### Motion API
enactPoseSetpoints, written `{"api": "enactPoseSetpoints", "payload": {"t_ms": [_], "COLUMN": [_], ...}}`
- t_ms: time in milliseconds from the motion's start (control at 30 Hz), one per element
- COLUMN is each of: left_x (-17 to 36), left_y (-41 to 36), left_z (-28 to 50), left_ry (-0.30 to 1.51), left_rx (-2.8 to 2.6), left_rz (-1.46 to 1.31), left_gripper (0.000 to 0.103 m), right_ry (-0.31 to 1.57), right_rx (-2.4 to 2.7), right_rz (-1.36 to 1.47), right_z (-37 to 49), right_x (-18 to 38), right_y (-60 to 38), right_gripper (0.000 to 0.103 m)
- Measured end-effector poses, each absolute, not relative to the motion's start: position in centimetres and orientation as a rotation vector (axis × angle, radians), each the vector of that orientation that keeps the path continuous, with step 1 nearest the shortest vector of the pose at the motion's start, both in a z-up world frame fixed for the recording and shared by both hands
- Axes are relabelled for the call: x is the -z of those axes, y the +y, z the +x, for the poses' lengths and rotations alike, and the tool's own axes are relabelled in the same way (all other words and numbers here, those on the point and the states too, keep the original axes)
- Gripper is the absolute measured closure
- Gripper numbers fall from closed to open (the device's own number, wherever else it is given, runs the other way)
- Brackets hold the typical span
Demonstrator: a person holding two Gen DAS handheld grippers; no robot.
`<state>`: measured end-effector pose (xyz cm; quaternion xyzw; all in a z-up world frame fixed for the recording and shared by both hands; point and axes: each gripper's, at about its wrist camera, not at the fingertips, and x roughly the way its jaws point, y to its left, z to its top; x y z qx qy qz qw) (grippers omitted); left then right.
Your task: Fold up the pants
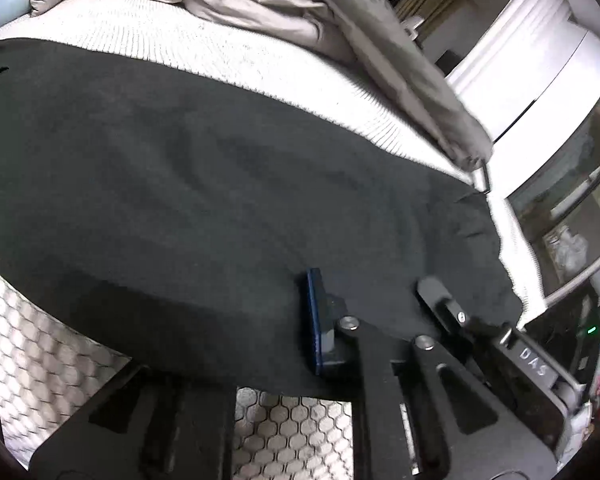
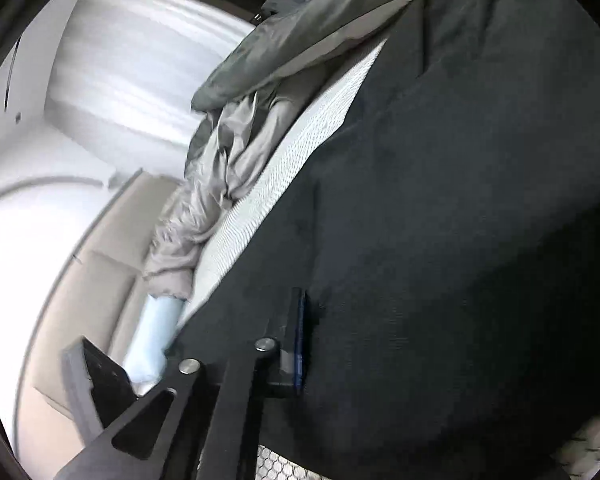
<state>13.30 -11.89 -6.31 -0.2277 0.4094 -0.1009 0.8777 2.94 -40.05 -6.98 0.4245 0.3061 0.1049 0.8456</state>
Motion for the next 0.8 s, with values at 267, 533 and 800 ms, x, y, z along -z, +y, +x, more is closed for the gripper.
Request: {"api": "enactPoseSetpoints", "payload": {"t_ms": [267, 533, 800], "left_x": [6.6, 7.4, 7.4], "left_y": [-7.5, -1.6, 1.1], "left_z": [13.9, 14.5, 14.5], "left_ry": [0.914, 0.866, 0.905], "left_rx": [0.199, 0.026, 0.042], "left_rz": [-0.476, -0.549, -0.575], "left_gripper": [0.06, 0.074, 0.08], "right_ry": [0.699, 0.615, 0.65], "right_rx": [-0.236, -0.073, -0.005], "right_rz": [0.913, 1.036, 0.949], "right_z": [2.3, 2.1, 2.2], "right_x": [7.0, 7.2, 6.7], "right_y": [-44.1, -49.8, -51.2], "right_gripper": [0.089, 0.077, 0.099]}}
